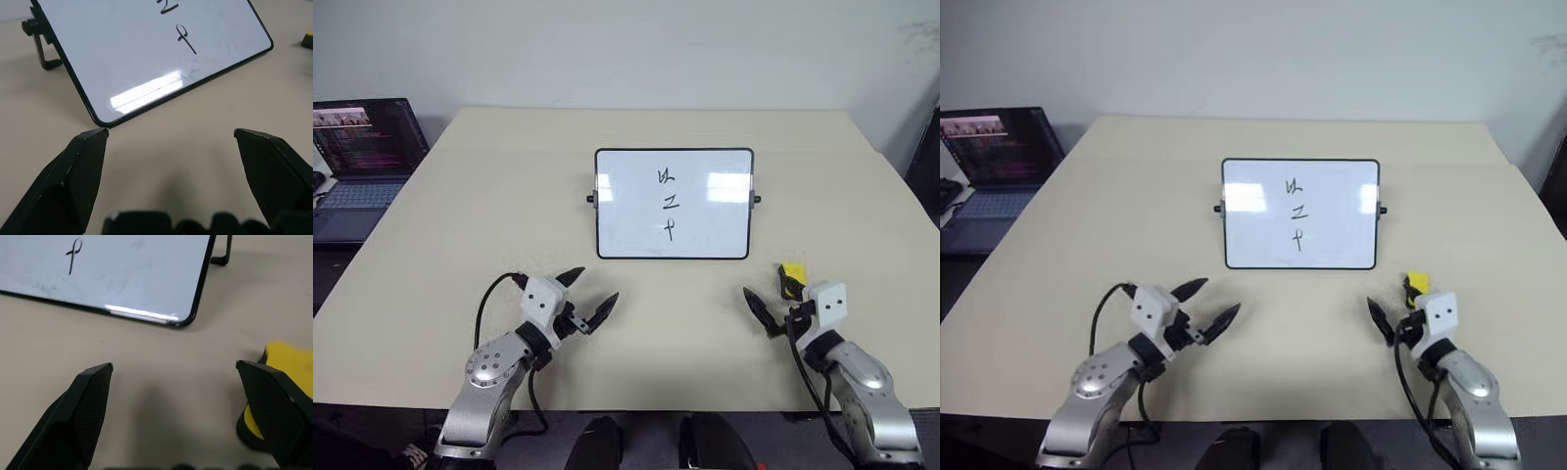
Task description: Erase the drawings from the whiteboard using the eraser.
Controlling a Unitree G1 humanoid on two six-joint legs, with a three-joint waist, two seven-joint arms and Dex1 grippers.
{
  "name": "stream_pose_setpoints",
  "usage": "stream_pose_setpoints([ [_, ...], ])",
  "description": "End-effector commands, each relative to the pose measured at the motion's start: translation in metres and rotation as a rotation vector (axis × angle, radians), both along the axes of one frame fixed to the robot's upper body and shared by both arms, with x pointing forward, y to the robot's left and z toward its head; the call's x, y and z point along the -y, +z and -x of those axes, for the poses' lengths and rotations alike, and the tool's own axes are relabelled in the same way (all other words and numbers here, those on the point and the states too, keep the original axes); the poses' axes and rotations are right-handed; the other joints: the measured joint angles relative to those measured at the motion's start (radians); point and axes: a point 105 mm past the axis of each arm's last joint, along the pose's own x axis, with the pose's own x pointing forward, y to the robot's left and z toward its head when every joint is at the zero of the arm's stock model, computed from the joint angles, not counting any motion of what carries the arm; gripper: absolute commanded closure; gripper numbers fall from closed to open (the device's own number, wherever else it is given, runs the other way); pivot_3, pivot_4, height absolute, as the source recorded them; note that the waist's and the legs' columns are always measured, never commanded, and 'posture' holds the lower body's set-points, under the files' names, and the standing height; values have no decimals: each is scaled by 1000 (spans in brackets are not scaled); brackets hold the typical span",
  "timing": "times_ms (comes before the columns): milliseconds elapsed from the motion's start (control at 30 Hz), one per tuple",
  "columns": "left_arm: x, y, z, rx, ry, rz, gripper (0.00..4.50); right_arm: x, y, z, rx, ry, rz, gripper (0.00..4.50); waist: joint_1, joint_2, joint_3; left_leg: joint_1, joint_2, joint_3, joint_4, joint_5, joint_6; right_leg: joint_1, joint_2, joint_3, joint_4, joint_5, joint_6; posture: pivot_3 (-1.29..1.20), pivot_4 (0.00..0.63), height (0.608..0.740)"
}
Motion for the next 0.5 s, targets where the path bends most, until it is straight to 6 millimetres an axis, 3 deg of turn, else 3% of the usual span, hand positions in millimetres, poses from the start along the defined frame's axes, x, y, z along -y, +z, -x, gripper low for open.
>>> stream_pose_setpoints([
  [33, 16, 8, 7, -16, -117, 30, 0, -8, -1, 8, -42, 28, 7, 88, 0, 0, 0, 0, 0, 0, 0, 0, 0, 0, 0, 0, 0, 0, 0, 0, 150, 740],
  [100, 16, -1, 8, -41, -138, 3, 0, -3, -10, 6, -69, -10, 67, 88, -1, 0, 0, 1, 0, 1, 0, 0, 0, 0, 0, 1, 0, 0, 0, 0, 150, 740],
  [233, 19, 10, 9, -21, -136, -1, 0, -2, 4, -4, -27, -66, 105, 88, -1, 0, 0, 2, 0, 4, 0, 0, 0, 0, 0, 3, 1, 0, 1, 0, 150, 740],
  [433, 9, 17, 23, -73, -182, -2, 0, -29, 17, -15, 5, 20, 62, 88, -9, 0, 0, 2, 1, 3, -1, 0, 0, 0, 0, 3, 0, 0, 0, 0, 150, 740],
  [500, 19, 24, 29, -89, -257, 8, 0, -31, 25, -14, 20, 33, 31, 88, -10, 0, 0, 2, 1, 3, -1, 0, 0, 0, 0, 3, 0, 0, 0, 0, 150, 740],
])
